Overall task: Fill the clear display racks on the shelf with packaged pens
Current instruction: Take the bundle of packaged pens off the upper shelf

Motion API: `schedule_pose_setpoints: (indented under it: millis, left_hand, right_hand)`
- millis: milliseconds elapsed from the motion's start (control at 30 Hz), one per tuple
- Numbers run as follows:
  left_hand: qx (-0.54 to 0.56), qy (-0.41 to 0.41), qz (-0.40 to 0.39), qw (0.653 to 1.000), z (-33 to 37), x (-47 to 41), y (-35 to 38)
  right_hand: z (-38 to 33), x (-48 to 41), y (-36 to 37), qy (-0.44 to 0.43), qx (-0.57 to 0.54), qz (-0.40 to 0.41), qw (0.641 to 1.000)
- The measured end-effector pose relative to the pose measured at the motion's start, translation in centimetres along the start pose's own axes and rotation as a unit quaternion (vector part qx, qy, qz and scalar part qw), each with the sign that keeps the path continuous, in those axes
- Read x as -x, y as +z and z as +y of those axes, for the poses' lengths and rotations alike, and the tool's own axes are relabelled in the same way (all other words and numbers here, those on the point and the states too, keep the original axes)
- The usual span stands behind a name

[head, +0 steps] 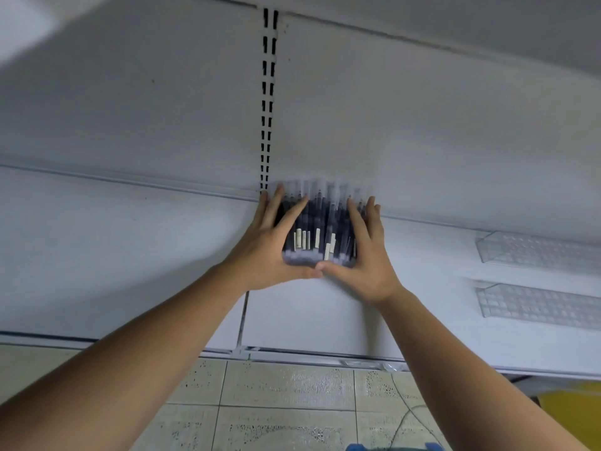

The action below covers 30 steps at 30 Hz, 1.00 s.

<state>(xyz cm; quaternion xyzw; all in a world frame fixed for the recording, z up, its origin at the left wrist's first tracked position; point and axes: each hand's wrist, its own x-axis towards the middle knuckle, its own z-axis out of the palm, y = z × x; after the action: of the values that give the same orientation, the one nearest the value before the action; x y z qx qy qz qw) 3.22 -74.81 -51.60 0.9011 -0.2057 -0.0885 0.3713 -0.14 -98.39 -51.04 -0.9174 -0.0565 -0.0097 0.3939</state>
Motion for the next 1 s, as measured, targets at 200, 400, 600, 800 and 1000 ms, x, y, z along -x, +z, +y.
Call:
schedule_pose_setpoints:
  millis: [200, 400, 600, 800, 1000]
  left_hand:
    - [-0.031, 0.001, -0.001, 1.000, 0.0, -0.2, 0.1]
    - [-0.035, -0.003, 0.021, 0.999, -0.2, -0.8, 0.2]
    - [-0.036, 0.003, 0.041, 0.998, -0.4, -0.9, 0.4]
    - [-0.024, 0.003, 0.029, 0.999, -0.6, -0.6, 0.1]
    - [-0.023, 0.013, 0.056, 0.998, -0.7, -0.8, 0.4]
  right_hand:
    - [0.4, -0.2, -0.4, -0.029, 0.027, -0.039, 0.998]
    - [-0.3, -0.7, -0.8, -0.031, 0.084, -0.048, 0.995]
    - [-0.5, -0.7, -0.5, -0.021, 0.108, -0.024, 0.994]
    - [0.3, -0.4, -0.7, -0.044, 0.119, -0.027, 0.992]
    - [0.3, -0.5, -0.4, -0.036, 0.103, -0.005, 0.994]
